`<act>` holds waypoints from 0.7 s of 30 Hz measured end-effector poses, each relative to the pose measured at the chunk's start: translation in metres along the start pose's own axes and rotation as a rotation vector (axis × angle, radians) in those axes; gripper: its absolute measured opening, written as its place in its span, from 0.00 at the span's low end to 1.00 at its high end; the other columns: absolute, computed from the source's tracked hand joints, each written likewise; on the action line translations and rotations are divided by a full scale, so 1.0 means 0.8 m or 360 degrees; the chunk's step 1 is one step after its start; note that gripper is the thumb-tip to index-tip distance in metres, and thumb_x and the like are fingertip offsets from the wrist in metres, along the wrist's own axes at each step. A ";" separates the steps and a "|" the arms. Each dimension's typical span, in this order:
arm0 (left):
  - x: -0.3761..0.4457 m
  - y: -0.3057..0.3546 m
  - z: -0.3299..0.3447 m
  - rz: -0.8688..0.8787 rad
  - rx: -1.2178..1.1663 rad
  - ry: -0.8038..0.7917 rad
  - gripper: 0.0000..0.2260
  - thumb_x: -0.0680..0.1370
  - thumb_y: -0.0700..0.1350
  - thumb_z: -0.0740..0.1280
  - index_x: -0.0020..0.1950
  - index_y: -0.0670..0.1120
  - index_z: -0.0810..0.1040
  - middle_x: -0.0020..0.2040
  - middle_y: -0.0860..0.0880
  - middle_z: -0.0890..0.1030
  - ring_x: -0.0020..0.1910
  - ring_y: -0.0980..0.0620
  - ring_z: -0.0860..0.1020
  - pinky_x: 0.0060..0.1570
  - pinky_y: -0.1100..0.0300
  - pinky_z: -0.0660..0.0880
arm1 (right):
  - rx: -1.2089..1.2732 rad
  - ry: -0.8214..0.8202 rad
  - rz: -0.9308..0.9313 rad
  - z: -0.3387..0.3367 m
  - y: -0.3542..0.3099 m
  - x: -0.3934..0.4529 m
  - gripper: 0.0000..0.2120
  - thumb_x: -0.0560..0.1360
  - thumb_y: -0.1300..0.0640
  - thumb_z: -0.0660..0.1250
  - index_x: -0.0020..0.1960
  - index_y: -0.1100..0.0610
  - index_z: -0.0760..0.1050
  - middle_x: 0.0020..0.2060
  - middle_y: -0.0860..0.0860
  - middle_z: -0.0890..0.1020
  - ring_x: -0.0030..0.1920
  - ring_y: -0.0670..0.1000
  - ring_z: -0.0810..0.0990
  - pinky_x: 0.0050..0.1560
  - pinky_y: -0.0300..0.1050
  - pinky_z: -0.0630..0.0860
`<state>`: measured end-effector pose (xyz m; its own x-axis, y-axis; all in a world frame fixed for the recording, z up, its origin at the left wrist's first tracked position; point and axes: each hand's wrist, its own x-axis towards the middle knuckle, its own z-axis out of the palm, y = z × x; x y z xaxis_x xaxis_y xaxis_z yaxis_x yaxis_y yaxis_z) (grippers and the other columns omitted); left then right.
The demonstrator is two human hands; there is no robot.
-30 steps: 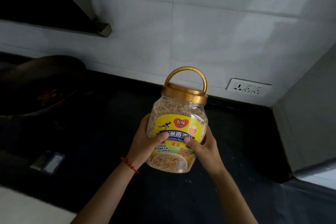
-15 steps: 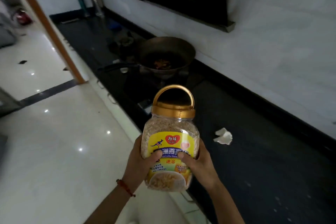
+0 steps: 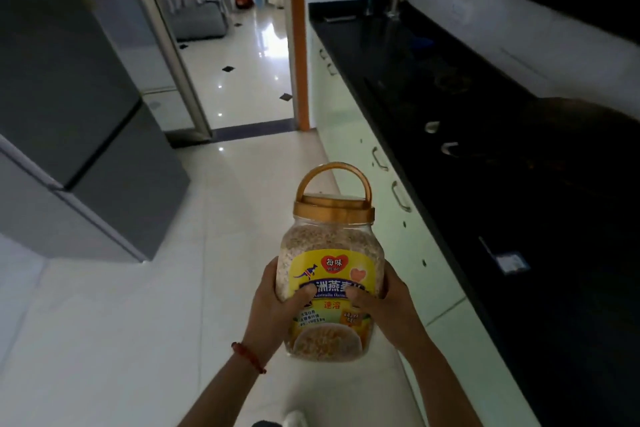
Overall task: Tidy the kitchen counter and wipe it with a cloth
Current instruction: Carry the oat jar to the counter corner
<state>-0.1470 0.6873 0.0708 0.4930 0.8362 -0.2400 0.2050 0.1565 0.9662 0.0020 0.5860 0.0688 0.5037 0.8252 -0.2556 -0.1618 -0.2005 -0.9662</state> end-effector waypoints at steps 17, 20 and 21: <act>0.313 0.045 -0.097 -0.0067 -0.0129 0.0197 0.44 0.49 0.67 0.73 0.59 0.47 0.70 0.51 0.47 0.81 0.45 0.50 0.83 0.38 0.60 0.80 | -0.0287 -0.0209 0.0007 0.096 -0.077 0.346 0.50 0.42 0.29 0.74 0.59 0.52 0.71 0.51 0.51 0.82 0.48 0.51 0.83 0.44 0.47 0.82; 0.376 0.074 -0.108 -0.0047 -0.0184 0.0247 0.46 0.46 0.71 0.72 0.58 0.49 0.70 0.50 0.48 0.82 0.45 0.53 0.83 0.36 0.63 0.79 | -0.0342 -0.0302 -0.0028 0.107 -0.108 0.423 0.47 0.43 0.27 0.73 0.58 0.48 0.71 0.50 0.48 0.82 0.49 0.48 0.83 0.45 0.45 0.82; 0.396 0.083 -0.114 -0.0036 -0.0183 0.0268 0.46 0.46 0.71 0.72 0.58 0.48 0.70 0.50 0.48 0.82 0.44 0.54 0.83 0.36 0.63 0.79 | -0.0341 -0.0334 -0.0035 0.112 -0.119 0.447 0.46 0.44 0.28 0.73 0.57 0.46 0.71 0.50 0.47 0.82 0.48 0.47 0.83 0.43 0.42 0.82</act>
<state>-0.0541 1.0104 0.0679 0.3393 0.9063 -0.2522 0.1119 0.2273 0.9674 0.1216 0.9473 0.0722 0.3150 0.9172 -0.2440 0.0410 -0.2699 -0.9620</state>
